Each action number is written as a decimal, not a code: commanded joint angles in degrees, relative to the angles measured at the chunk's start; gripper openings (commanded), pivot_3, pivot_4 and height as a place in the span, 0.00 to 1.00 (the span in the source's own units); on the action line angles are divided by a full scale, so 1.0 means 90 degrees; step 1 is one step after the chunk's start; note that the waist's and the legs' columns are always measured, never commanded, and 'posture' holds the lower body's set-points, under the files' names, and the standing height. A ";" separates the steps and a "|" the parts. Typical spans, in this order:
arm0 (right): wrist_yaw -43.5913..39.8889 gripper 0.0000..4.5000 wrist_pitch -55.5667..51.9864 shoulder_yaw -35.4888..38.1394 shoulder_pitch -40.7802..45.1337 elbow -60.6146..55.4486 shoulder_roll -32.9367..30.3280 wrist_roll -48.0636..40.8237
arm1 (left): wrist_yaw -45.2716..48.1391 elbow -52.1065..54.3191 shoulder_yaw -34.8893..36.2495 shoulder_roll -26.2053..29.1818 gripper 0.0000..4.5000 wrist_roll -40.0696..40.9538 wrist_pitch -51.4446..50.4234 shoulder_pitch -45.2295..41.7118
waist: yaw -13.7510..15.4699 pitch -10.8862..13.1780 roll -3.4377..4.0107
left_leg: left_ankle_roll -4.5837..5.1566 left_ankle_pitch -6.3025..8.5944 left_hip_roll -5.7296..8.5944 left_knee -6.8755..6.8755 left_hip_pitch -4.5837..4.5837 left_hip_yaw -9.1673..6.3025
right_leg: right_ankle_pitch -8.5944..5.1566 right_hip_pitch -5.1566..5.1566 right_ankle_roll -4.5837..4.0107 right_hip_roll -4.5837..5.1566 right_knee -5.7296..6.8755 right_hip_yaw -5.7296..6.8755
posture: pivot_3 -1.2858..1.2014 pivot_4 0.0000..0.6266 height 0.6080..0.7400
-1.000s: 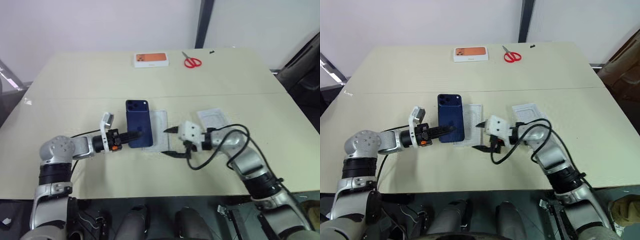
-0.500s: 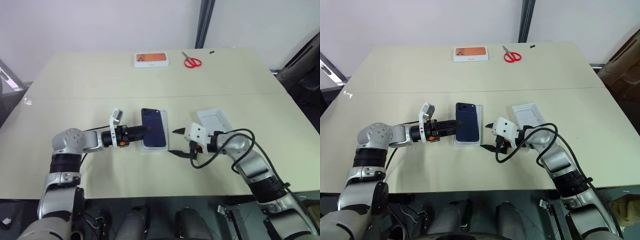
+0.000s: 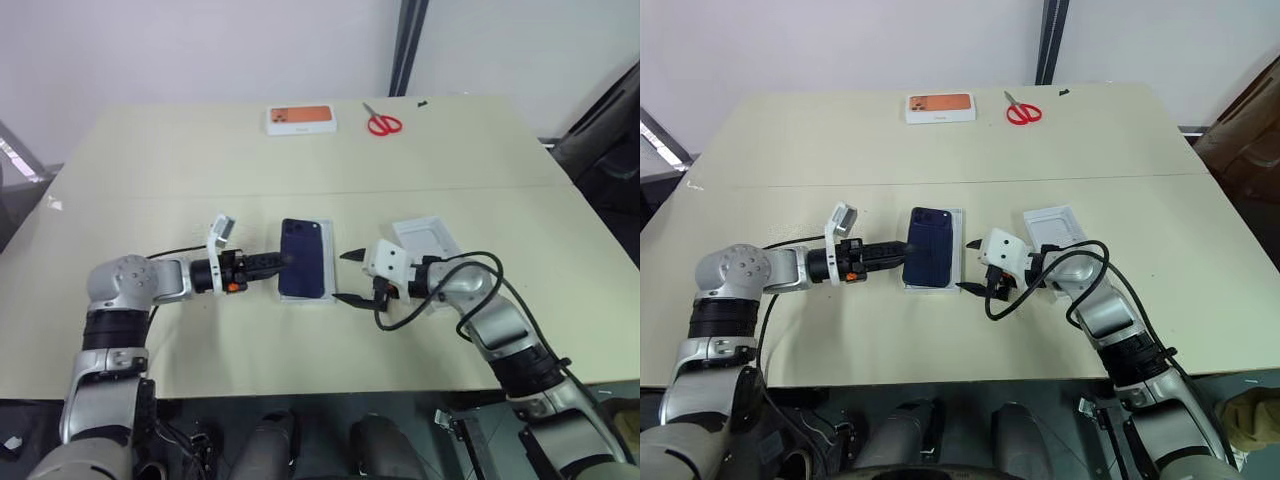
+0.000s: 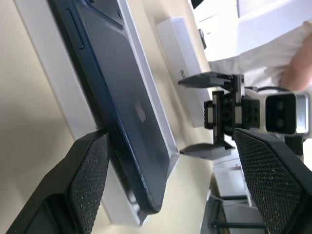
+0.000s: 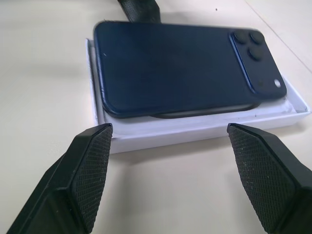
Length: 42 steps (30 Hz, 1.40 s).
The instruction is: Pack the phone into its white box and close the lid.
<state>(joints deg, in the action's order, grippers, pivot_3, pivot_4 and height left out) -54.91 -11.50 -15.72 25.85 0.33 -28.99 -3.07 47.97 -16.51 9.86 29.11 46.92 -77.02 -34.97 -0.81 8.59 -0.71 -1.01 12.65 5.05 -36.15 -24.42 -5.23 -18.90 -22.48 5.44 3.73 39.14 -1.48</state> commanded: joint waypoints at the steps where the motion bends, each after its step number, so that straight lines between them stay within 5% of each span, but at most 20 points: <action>1: 0.0089 0.88 0.0167 0.0030 0.0204 0.0048 0.0078 0.0045 | -0.0054 0.0343 0.0228 0.0103 0.92 0.0140 -0.0044 -0.0047 | -0.0002 0.0000 0.0000 | 0.0000 0.0000 0.0000 0.0000 0.0000 0.0000 | 0.0000 0.0000 0.0000 0.0000 0.0000 0.0000 | 0.52 0.24 0.95; 25: 0.0242 0.88 0.0315 -0.0003 0.0358 0.0337 0.0252 0.0255 | -0.0149 0.0416 -0.0190 -0.0149 0.92 -0.0002 0.0012 -0.0390 | 0.0015 0.0000 -0.0001 | 0.0000 0.0000 0.0002 -0.0004 0.0000 0.0000 | 0.0000 0.0003 0.0000 0.0000 0.0000 0.0002 | 0.52 0.24 0.95; 42: 0.0261 0.88 0.0433 0.0028 0.0398 0.0447 0.0206 0.0318 | -0.0047 0.0586 -0.0086 0.0354 0.92 0.0105 -0.0094 -0.0258 | 0.0000 0.0000 0.0000 | -0.0001 -0.0001 0.0001 -0.0003 0.0000 0.0000 | 0.0000 0.0001 0.0000 -0.0001 0.0002 0.0000 | 0.52 0.24 0.95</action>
<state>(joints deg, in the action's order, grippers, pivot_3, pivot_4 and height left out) -52.91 -8.29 -15.90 28.30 4.45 -27.30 -0.24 47.24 -13.29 7.60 31.78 46.74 -77.44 -36.24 -0.81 8.59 -0.71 -1.02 12.64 5.06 -36.17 -24.42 -5.23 -18.90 -22.48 5.44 3.72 39.17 -1.48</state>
